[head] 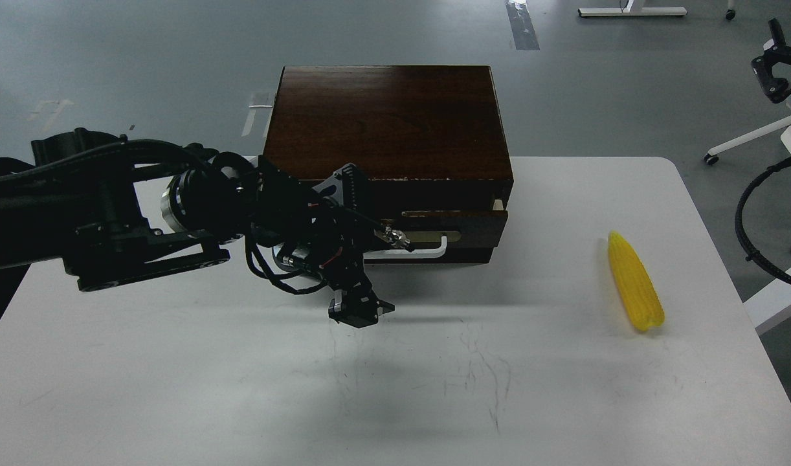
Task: Put corn in drawer with both arms
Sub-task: 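Pull the drawer handle toward the robot with the left gripper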
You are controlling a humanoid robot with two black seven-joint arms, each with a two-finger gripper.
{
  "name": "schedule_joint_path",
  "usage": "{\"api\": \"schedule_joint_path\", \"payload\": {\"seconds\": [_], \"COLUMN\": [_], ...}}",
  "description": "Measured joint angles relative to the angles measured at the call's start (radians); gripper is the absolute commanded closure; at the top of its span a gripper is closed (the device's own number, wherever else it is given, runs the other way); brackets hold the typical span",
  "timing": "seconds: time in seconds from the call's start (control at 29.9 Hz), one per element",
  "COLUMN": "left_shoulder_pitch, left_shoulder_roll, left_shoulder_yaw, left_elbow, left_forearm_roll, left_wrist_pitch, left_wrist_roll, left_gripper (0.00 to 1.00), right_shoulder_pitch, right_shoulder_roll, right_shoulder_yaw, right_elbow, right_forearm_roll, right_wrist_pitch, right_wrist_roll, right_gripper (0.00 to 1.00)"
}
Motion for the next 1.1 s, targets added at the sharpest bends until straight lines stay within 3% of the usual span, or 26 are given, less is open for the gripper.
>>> {"api": "schedule_joint_path", "payload": {"seconds": [0.67, 1.1], "left_shoulder_pitch": [-0.015, -0.034], "left_shoulder_roll": [0.014, 0.027], "left_shoulder_yaw": [-0.004, -0.007], "left_elbow": [-0.077, -0.061], "left_forearm_roll": [-0.005, -0.006], "left_wrist_pitch": [0.001, 0.001], "left_wrist_roll": [-0.004, 0.001], "left_gripper": [0.06, 0.05], "right_shoulder_pitch": [0.0, 0.0], "right_shoulder_roll": [-0.001, -0.001], "right_shoulder_yaw": [0.0, 0.0], "right_elbow": [-0.002, -0.012], "right_forearm_roll": [0.0, 0.0], "right_wrist_pitch": [0.0, 0.0], "right_wrist_roll": [0.0, 0.0], "right_gripper": [0.0, 0.0]}}
